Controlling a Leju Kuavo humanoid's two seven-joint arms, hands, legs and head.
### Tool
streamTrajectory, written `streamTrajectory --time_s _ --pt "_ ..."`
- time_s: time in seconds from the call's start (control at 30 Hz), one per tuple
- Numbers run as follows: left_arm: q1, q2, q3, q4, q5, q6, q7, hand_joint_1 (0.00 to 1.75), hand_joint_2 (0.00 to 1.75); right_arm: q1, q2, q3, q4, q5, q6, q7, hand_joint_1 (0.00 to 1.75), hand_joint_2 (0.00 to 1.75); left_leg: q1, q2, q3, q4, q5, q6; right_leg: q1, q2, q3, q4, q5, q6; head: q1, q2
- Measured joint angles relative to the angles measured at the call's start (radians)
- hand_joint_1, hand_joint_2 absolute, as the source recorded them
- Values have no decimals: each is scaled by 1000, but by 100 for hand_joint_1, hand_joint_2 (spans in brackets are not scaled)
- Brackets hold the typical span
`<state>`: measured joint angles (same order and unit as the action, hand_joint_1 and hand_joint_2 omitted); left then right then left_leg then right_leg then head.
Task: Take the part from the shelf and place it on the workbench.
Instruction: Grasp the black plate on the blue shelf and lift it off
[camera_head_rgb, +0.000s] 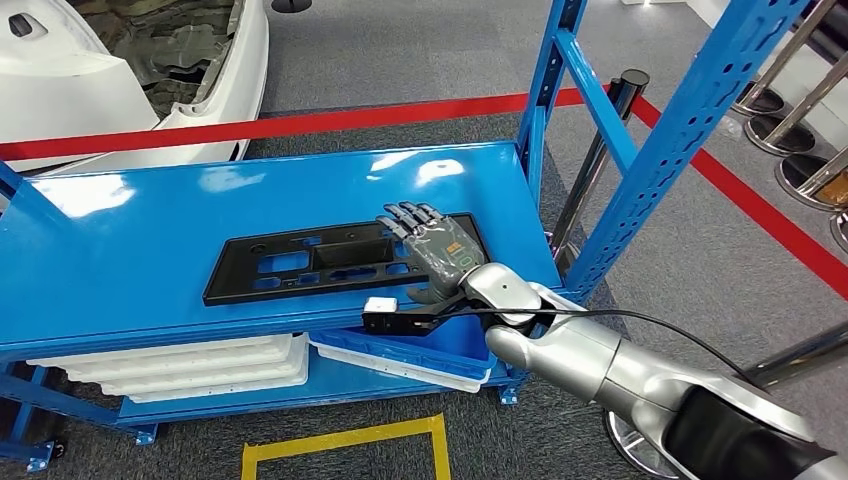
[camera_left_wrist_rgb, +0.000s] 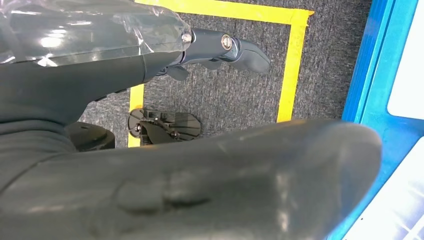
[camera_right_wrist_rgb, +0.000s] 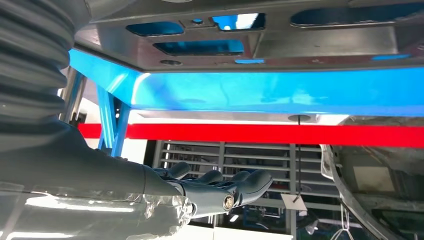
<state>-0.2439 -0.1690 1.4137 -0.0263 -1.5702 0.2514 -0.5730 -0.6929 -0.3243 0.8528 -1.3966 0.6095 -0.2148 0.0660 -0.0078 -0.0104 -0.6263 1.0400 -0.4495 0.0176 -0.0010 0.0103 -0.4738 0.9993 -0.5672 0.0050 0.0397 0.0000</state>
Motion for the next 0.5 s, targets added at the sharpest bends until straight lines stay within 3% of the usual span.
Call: streamTrajectory --time_s 0.5 --pt "2 0 1 0 0 4 0 0 0 10 0 2 110 -30 11 -9 0 175 0 0 0 0 0 0 0 0 0 0 0 0 0 0"
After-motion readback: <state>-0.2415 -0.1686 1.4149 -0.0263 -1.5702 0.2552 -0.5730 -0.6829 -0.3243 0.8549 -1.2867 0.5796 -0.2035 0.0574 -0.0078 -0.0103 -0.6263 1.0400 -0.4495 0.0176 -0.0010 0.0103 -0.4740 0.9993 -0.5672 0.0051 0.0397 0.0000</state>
